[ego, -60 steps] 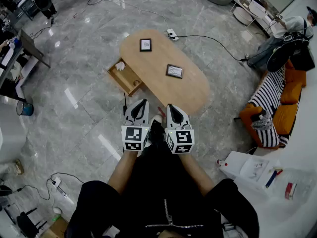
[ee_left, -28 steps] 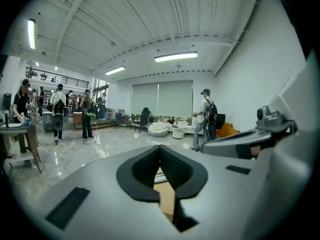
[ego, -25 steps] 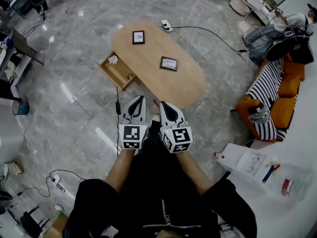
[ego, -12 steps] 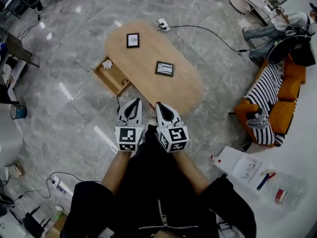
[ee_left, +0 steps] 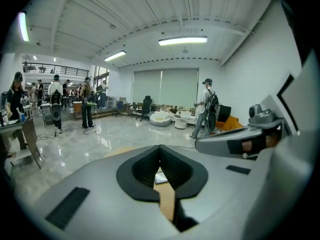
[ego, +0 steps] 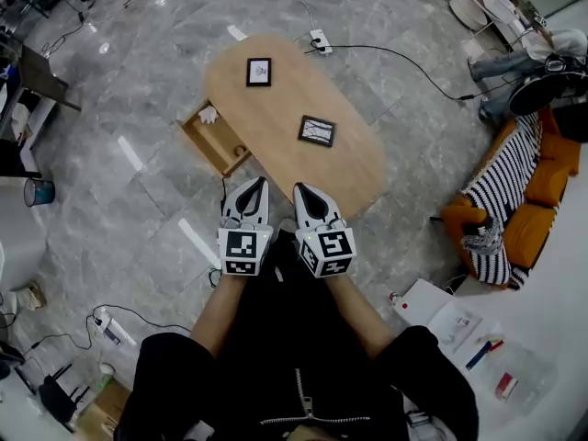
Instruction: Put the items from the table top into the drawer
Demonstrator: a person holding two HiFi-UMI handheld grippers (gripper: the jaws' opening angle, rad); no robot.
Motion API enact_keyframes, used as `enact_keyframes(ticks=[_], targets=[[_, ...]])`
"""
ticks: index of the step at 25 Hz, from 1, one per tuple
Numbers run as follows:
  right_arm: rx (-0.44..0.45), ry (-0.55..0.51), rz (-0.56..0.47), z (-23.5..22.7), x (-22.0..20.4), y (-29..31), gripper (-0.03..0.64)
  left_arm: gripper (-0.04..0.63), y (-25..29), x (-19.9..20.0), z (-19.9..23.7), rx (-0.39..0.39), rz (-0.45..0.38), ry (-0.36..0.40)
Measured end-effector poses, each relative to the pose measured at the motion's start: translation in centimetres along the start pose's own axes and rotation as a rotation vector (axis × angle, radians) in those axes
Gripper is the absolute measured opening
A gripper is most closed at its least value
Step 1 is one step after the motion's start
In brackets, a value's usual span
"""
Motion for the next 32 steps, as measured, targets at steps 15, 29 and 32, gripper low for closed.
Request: enact_keyframes(ticks=[15,29,32], targets=[[-0.116,0.018,0.063,-1.4,-0.5,8.8,0.008,0.012,7.1,-1.3,6.5,-0.102,0.038,-0.050],[-0.309,0.041,0.059,-4.7,-1.4,13.0,0.008,0.012,13.6,-2.9,11.6,-0.214,0.048,0.001],[-0.341,0.061,0.051,-6.2,-2.1,12.7,0.008,0.012,14.9,-4.6,11.0,-0.260,0.088,0.013]])
Point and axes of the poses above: the fingertips, and each gripper's own axes: y forward along the fingers, z to its left, x out of its top, the point moved 3 cm from there along -y, backward along the fingers, and after that the axes turned 12 degrees about -z, right-handed, at the moved point
